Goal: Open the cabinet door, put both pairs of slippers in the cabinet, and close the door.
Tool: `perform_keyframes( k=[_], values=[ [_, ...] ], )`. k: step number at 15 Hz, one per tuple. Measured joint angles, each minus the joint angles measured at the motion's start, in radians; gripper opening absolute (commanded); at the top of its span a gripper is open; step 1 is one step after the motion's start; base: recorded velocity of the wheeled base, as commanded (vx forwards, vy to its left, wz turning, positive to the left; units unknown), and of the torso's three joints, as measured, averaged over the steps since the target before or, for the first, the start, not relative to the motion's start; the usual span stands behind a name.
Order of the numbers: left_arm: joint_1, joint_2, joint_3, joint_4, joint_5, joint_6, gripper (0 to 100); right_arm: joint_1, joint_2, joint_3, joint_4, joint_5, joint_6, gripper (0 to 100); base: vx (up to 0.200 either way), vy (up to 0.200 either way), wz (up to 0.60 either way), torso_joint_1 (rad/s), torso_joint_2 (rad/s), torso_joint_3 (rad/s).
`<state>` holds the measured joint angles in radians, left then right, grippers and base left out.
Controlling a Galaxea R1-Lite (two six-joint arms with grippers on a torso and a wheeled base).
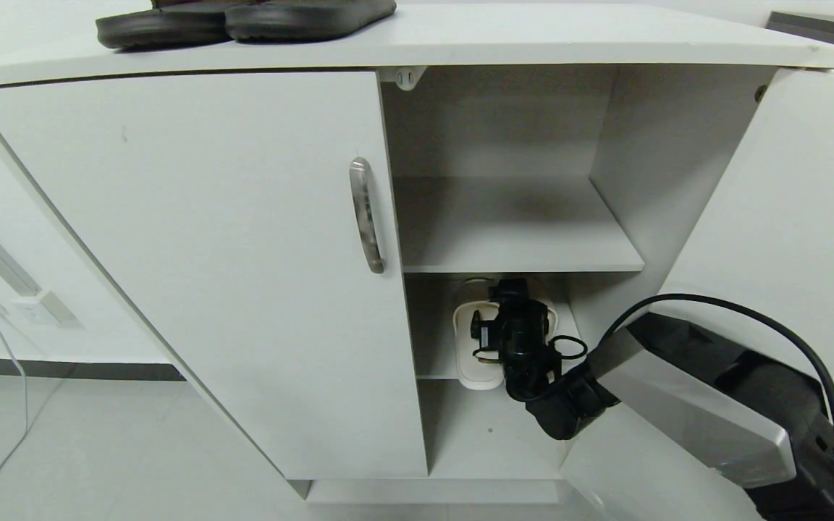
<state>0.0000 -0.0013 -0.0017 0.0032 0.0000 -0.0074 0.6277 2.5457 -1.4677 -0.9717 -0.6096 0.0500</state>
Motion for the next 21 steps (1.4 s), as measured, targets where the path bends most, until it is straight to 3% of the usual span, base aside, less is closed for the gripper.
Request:
perform_keyframes(
  k=[12, 21],
  values=[
    [0.000, 0.000, 0.000, 0.000, 0.000, 0.000, 0, 0.167, -0.290, 0.736, -0.420, 0.000, 0.000, 100, 0.000, 0.000, 0.00, 0.000, 0.00, 0.000],
    [0.000, 0.000, 0.000, 0.000, 0.000, 0.001, 0, 0.225, -0.354, 0.826, -0.446, 0.001, 0.000, 100, 0.000, 0.000, 0.00, 0.000, 0.00, 0.000]
  ],
)
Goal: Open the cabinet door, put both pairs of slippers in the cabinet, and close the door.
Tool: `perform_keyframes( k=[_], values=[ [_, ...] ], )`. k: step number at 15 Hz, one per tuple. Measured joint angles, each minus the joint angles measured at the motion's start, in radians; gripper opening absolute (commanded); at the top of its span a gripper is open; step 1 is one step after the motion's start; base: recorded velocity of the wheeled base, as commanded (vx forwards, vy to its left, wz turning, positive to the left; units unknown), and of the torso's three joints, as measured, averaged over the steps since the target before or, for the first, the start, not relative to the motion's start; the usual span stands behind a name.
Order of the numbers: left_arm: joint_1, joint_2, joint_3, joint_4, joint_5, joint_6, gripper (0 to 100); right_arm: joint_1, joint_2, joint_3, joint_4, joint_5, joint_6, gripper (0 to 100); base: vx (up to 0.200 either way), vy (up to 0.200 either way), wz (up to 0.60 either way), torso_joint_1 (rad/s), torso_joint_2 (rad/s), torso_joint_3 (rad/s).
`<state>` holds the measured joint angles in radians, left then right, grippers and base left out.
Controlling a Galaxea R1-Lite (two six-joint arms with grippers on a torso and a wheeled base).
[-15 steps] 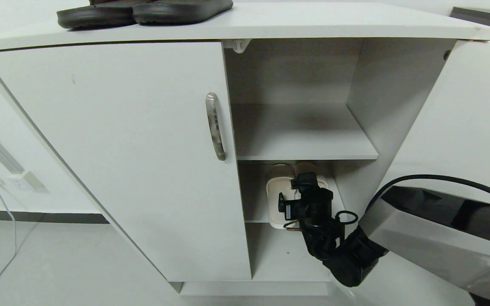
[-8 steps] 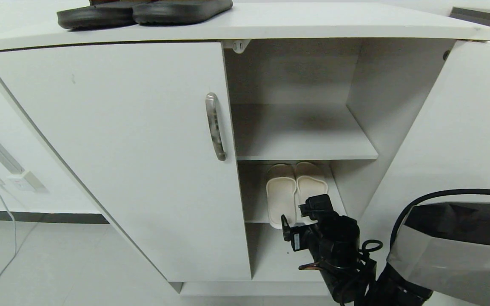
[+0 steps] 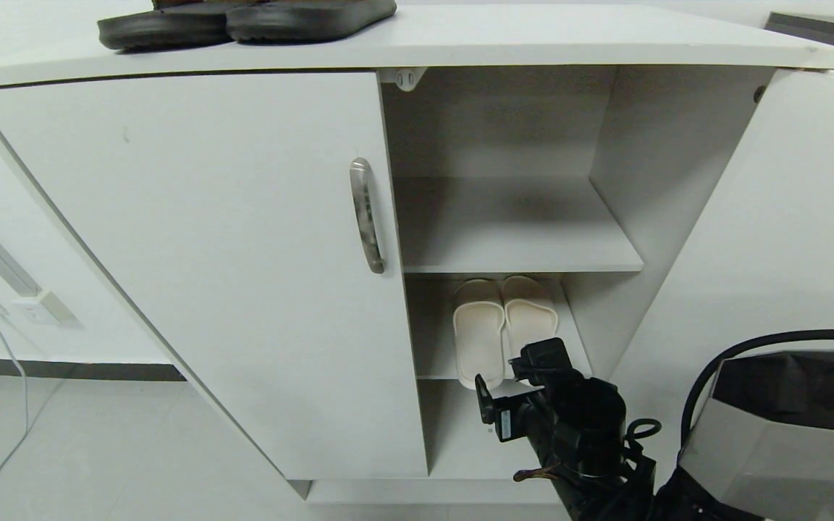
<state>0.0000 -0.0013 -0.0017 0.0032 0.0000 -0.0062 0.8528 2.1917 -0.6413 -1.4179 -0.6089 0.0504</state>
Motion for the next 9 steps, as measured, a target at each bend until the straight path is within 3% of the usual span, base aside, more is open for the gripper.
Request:
perform_keyframes(
  k=[5, 9],
  values=[
    [-0.001, 0.000, 0.000, 0.000, 0.000, 0.000, 0, 0.003, -0.001, 0.003, 0.000, 0.000, -0.001, 100, 0.000, 0.000, 0.00, 0.000, 0.00, 0.000],
    [0.000, 0.000, 0.000, 0.000, 0.000, -0.001, 0, 0.003, 0.001, 0.001, 0.000, 0.000, -0.002, 100, -0.200, 0.000, 0.00, 0.001, 0.01, 0.006]
  ],
)
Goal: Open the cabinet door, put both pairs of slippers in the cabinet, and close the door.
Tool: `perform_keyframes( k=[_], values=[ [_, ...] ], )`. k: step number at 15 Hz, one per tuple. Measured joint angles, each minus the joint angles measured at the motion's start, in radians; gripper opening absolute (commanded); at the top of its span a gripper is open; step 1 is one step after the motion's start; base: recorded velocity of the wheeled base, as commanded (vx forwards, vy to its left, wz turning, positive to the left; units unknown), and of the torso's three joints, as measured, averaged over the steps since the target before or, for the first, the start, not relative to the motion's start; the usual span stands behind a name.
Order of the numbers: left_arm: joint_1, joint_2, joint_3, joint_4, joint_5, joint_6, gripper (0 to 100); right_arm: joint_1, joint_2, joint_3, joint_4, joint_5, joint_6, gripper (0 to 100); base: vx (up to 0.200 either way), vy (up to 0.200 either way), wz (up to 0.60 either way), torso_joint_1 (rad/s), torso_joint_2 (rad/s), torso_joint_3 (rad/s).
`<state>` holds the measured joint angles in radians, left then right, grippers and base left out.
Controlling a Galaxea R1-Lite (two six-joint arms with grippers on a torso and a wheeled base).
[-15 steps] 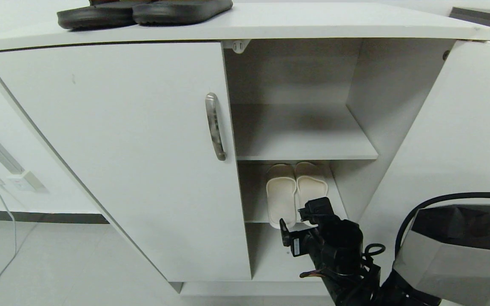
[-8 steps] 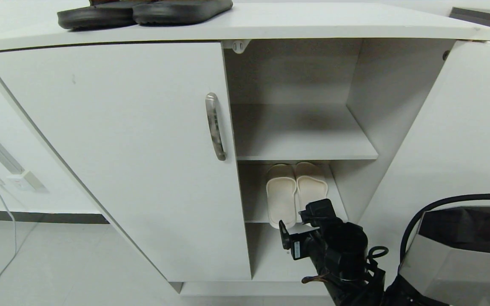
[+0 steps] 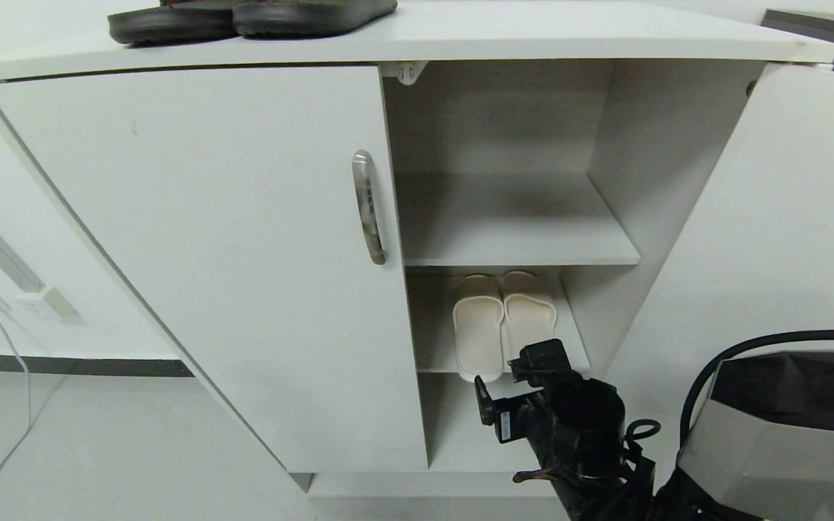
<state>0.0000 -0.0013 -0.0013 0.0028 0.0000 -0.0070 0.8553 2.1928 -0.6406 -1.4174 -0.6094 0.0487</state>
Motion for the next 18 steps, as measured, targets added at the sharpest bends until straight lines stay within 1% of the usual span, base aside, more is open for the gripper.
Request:
perform_keyframes(
  k=[2, 16, 18],
  values=[
    [0.000, 0.000, 0.000, 0.000, 0.000, 0.000, 0, 0.001, 0.000, 0.000, -0.001, 0.000, 0.000, 100, -0.200, 0.000, 0.00, -0.005, 0.00, 0.002],
    [0.000, 0.000, 0.000, 0.000, 0.000, 0.000, 0, -0.001, -0.001, -0.002, -0.001, 0.000, -0.001, 100, 0.000, 0.000, 0.00, 0.000, 0.00, 0.000],
    [0.000, 0.000, 0.000, 0.000, 0.000, 0.000, 0, -0.001, -0.001, -0.002, -0.001, 0.000, -0.001, 100, 0.000, 0.000, 0.00, 0.002, 0.00, 0.122]
  ],
)
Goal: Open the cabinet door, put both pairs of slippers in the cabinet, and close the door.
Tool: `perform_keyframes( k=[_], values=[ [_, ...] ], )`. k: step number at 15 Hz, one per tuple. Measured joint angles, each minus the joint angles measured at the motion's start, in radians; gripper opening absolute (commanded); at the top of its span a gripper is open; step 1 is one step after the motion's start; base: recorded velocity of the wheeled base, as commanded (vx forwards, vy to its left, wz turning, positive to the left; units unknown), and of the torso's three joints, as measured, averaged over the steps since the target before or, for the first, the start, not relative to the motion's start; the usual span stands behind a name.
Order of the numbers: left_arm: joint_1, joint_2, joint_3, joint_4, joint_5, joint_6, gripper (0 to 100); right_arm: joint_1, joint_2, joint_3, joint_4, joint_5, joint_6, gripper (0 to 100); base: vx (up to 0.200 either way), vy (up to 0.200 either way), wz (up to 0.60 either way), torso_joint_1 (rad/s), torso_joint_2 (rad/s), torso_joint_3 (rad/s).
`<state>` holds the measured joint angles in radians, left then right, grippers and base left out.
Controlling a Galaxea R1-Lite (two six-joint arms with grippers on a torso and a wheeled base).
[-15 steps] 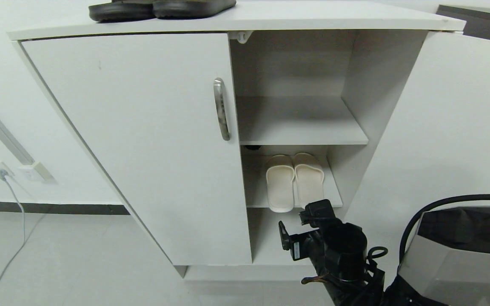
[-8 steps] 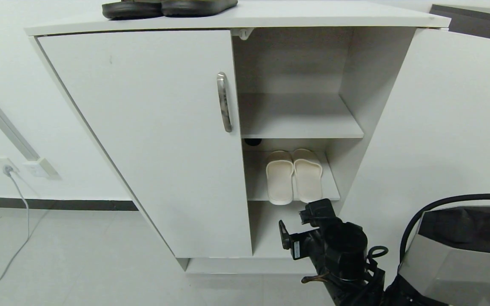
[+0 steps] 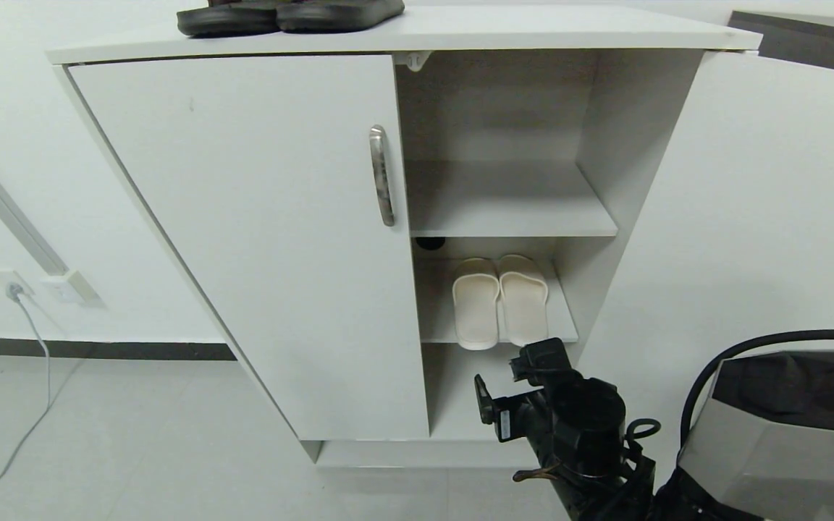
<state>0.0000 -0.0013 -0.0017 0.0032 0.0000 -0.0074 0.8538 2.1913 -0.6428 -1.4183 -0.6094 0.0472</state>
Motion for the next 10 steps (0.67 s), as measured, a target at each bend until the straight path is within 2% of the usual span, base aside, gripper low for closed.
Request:
perform_keyframes(
  k=[8, 10],
  values=[
    [0.000, 0.000, 0.000, 0.000, 0.000, 0.000, 0, 0.000, 0.000, 0.001, -0.005, 0.000, -0.005, 100, 0.000, 0.000, 0.00, 0.001, 0.01, 0.196],
    [0.000, 0.000, 0.000, -0.001, 0.001, 0.000, 0, 0.000, 0.000, 0.000, -0.006, 0.000, -0.005, 100, 0.000, 0.000, 0.00, 0.001, -0.02, 0.028]
  ],
)
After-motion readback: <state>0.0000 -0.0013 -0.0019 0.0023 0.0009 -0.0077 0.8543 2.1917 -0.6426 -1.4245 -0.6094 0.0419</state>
